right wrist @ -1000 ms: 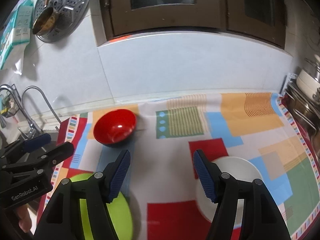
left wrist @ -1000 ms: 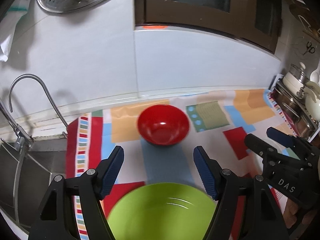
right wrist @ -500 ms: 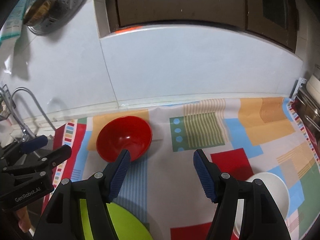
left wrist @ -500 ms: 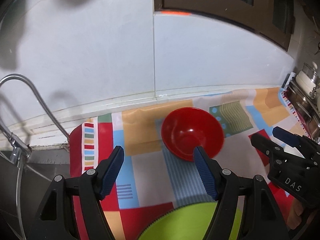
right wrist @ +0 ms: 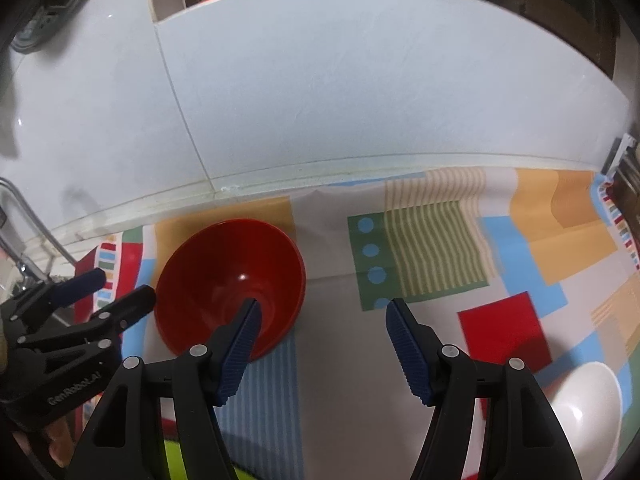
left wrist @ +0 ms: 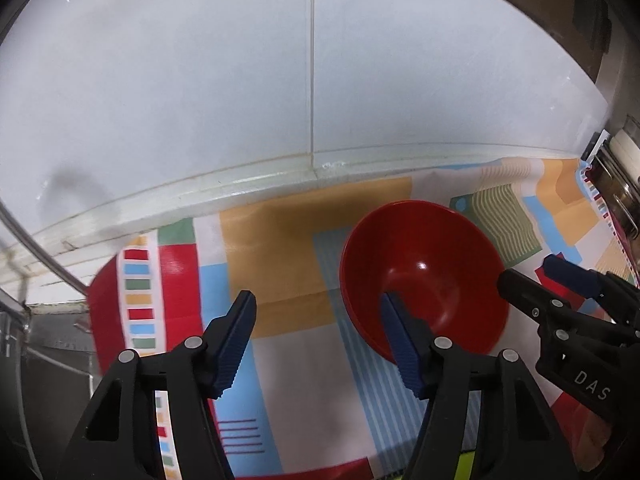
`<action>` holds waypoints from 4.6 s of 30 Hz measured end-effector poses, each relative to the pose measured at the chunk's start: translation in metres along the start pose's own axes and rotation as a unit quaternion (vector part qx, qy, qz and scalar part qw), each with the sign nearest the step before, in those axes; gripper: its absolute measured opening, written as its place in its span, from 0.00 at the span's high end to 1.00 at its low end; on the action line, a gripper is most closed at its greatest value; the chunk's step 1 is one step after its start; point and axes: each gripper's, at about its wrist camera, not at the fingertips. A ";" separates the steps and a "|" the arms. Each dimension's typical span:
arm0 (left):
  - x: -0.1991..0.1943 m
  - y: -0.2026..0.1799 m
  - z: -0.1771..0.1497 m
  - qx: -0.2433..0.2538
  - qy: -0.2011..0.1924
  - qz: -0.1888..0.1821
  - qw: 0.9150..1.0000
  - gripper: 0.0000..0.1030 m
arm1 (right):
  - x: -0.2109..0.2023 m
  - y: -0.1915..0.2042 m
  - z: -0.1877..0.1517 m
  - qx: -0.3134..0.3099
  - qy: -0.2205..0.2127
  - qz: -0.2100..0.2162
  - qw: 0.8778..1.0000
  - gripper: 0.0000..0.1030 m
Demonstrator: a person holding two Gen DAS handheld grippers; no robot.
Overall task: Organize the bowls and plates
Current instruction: 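Close both grippers on the rim of the red bowl, then lift the red bowl and carry it over the white bowl, then lower the red bowl into the white bowl and open both grippers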
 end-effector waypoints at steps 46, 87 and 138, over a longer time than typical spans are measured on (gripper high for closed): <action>-0.041 -0.008 -0.004 -0.013 -0.003 -0.066 0.998 0.87 | -0.002 0.001 0.000 0.024 0.036 0.063 0.997 0.84; -0.176 -0.137 -0.037 0.031 -0.049 -0.137 0.989 0.87 | -0.185 -0.086 -0.058 0.076 -0.047 0.013 0.996 0.84; -0.127 -0.252 -0.061 0.067 0.033 -0.103 0.992 0.87 | -0.162 -0.205 -0.089 0.103 0.039 0.000 0.994 0.84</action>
Point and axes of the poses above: each gripper's, at about its wrist camera, not at the fingertips, and x roughly the way its jaws point, y to its left, z to its top, and after that the axes turned 14 degrees about z, right-handed
